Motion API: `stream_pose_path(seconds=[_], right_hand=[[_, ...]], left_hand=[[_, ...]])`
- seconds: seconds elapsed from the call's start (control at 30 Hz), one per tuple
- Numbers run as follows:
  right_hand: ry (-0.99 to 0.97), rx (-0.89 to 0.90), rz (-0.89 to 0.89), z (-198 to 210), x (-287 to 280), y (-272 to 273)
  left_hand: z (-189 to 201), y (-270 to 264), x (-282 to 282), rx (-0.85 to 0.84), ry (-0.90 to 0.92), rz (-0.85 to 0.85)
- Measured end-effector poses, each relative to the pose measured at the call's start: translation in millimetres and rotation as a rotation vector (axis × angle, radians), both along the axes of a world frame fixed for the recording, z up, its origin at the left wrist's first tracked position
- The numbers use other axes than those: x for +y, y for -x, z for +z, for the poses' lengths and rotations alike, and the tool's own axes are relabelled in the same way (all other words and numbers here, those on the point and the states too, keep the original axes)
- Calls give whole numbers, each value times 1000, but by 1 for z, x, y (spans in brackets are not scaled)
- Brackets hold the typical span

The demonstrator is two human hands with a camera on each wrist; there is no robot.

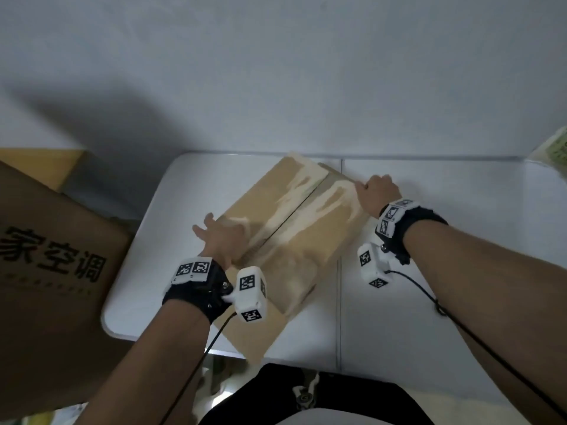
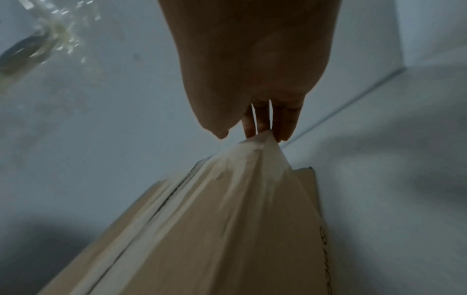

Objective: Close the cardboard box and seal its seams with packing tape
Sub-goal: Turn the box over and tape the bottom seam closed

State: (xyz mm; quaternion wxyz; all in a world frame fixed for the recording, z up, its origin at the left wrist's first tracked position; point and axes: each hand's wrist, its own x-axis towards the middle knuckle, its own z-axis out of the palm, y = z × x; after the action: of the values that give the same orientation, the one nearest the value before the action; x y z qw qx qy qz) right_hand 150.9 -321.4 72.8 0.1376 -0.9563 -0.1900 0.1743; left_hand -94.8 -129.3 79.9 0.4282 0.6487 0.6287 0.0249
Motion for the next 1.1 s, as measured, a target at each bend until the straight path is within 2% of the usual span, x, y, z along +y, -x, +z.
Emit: stream_pose_path(seconds=[0.13,0.23,0.3,0.33,0.43,0.53,0.6,0.63,0.7,0.77,0.83,0.87,0.97,1.03,1.1], right_hand=[[-52,108,-8,-10,-33,25],[-10,227,-27,-18,-52,44],[3,331,7,-17,-63,54],[-22,420,15,-16,-69,59],[-120,668,-10,-12,-78,73],[-172,777,-32,-17,-79,78],[-297,731,-165,-20,-73,75],[-348,639,-202,-19,-71,72],[-297,392,-204,-17,-65,63],[-282,254,-221,-15,-57,54],[-337,267,-222,-11,-44,49],[-366,284,-202,-7,-36,47],[-436,330,-104,-1,-15,36],[-403,370,-37,3,-7,29],[-322,401,-19,5,-5,25]], left_hand=[[-1,-7,8,-94,42,146],[-15,-13,22,-109,59,155],[-44,-24,41,-102,11,93],[-41,-32,39,-72,-25,29],[-1,-54,10,20,-158,-220],[14,-59,-7,-20,-249,-285],[13,-49,-10,-85,-241,-235],[11,-40,-10,-93,-241,-218],[4,-19,-5,-114,-231,-210],[-2,6,0,-138,-228,-216],[-9,29,5,-98,-121,-144],[-7,39,4,-89,13,-86],[1,57,-2,-264,412,-21],[5,59,-7,-369,474,1],[9,53,-9,-379,410,68]])
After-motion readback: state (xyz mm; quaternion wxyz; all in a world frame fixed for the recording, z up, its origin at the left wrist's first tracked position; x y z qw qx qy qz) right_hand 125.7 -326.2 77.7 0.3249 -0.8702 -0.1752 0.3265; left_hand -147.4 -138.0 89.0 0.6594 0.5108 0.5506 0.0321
